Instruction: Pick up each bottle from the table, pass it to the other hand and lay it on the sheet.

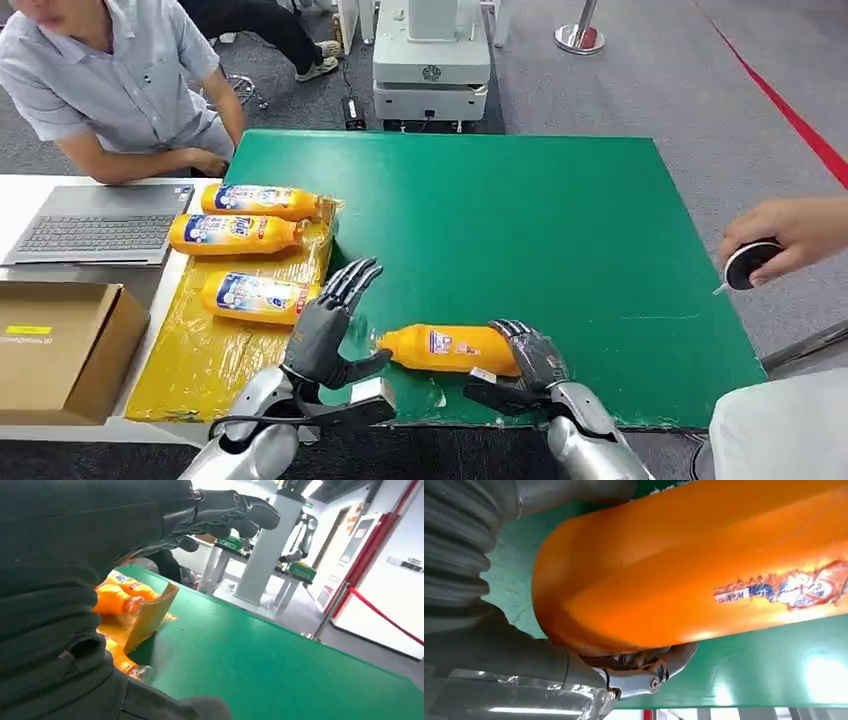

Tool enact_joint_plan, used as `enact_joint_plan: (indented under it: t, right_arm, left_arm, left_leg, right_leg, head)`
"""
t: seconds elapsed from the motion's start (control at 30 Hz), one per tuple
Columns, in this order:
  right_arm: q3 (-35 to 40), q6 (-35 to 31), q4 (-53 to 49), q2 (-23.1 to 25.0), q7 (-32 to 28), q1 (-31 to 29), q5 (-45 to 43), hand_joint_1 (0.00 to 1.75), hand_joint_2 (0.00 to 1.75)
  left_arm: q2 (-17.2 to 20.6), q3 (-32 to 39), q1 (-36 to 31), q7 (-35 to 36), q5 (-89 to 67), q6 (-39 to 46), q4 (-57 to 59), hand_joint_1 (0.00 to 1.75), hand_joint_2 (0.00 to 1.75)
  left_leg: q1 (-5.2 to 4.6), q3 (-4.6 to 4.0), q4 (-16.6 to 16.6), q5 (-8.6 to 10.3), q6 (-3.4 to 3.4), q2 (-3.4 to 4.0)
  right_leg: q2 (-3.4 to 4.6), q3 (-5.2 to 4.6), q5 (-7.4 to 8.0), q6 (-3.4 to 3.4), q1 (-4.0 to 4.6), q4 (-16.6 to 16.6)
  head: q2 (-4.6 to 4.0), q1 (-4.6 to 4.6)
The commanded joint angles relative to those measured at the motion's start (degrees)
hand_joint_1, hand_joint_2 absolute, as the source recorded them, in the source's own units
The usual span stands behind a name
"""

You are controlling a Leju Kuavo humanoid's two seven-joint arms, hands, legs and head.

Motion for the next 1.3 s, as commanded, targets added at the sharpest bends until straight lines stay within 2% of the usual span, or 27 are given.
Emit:
enact_joint_plan:
  t: [0.03,0.2,0.3,0.5,0.57,0.7,0.8,0.97,1.07,1.23,1.3]
  right_arm:
    - [1.8,5.4,3.6,-1.2,0.7,-3.3,-0.6,1.75,1.75]
    - [1.8,6.3,4.4,-1.7,0.9,-3.4,-1.5,1.75,1.75]
    - [-1.6,5.0,2.8,-0.5,-2.7,-2.1,-6.4,1.75,1.75]
    - [-1.5,5.1,2.7,-0.2,-2.7,-2.0,-6.4,1.75,1.75]
    - [-4.6,8.6,1.7,0.2,-5.3,-1.1,-11.7,1.75,1.75]
    - [-7.1,10.9,-0.7,0.9,-7.5,0.6,-16.5,1.75,1.75]
    - [-8.4,13.8,-7.1,1.6,-10.7,4.1,-22.3,1.75,1.75]
    - [-8.8,16.8,-12.1,2.0,-11.3,6.6,-26.7,1.75,1.75]
    - [-8.3,20.8,-21.2,2.1,-12.1,10.5,-34.1,1.75,1.75]
    - [-3.9,26.7,-30.8,1.4,-11.2,12.2,-43.7,1.75,1.75]
    - [-1.9,28.5,-31.5,1.3,-11.3,11.5,-45.8,1.75,1.75]
  left_arm:
    - [-0.2,-2.1,-4.6,-1.2,0.9,0.1,1.5,0.00,1.75]
    - [-0.1,-2.7,-5.2,-1.6,1.7,0.1,2.4,0.00,1.75]
    - [-1.1,-1.7,-3.9,-5.1,5.7,3.0,1.2,0.00,1.75]
    - [-1.1,-1.8,-3.6,-5.2,5.7,3.1,1.2,0.00,1.75]
    - [-1.2,-1.5,-2.9,-7.3,14.6,-1.9,0.6,0.00,1.75]
    - [-2.2,0.5,-0.9,-9.5,18.8,-0.8,0.7,0.00,1.75]
    - [-5.0,3.3,2.3,-12.0,31.1,-5.0,0.5,0.00,1.75]
    - [-7.3,5.0,3.9,-12.7,38.5,-6.9,1.1,0.00,1.75]
    - [-10.2,7.8,6.2,-13.4,51.9,-9.6,3.5,0.00,1.75]
    - [-10.7,7.2,3.9,-17.4,65.2,-12.4,10.9,0.00,1.75]
    - [-11.2,6.9,2.6,-17.0,69.9,-15.3,13.8,0.00,1.75]
  left_leg:
    - [0.00,0.00,0.0,0.00,0.00,0.00]
    - [0.00,0.00,0.0,0.00,0.00,0.00]
    - [0.00,0.00,0.0,0.00,0.00,0.00]
    - [0.00,0.00,0.0,0.00,0.00,0.00]
    - [0.00,0.00,0.0,0.00,0.00,0.00]
    - [0.00,0.00,0.0,0.00,0.00,0.00]
    - [0.00,0.00,0.0,0.00,0.00,0.00]
    - [0.00,0.00,0.0,0.00,0.00,0.00]
    - [0.00,0.00,0.0,0.00,0.00,0.00]
    - [0.00,0.00,0.0,0.00,0.00,0.00]
    - [0.00,0.00,0.0,0.00,0.00,0.00]
  right_leg:
    - [0.00,0.00,0.00,0.00,0.00,0.0]
    - [0.00,0.00,0.00,0.00,0.00,0.0]
    - [0.00,0.00,0.00,0.00,0.00,0.0]
    - [0.00,0.00,0.00,0.00,0.00,0.0]
    - [0.00,0.00,0.00,0.00,0.00,0.0]
    - [0.00,0.00,0.00,0.00,0.00,0.0]
    - [0.00,0.00,0.00,0.00,0.00,0.0]
    - [0.00,0.00,0.00,0.00,0.00,0.0]
    - [0.00,0.00,0.00,0.00,0.00,0.0]
    - [0.00,0.00,0.00,0.00,0.00,0.0]
    - [0.00,0.00,0.00,0.00,0.00,0.0]
  head:
    - [0.00,0.11]
    - [0.00,0.00]
    - [0.00,0.09]
    - [0.00,0.07]
    - [0.00,0.02]
    - [0.00,0.15]
    - [0.00,0.11]
    - [0.00,0.11]
    - [0.00,0.02]
    - [0.00,0.15]
    - [0.00,-0.20]
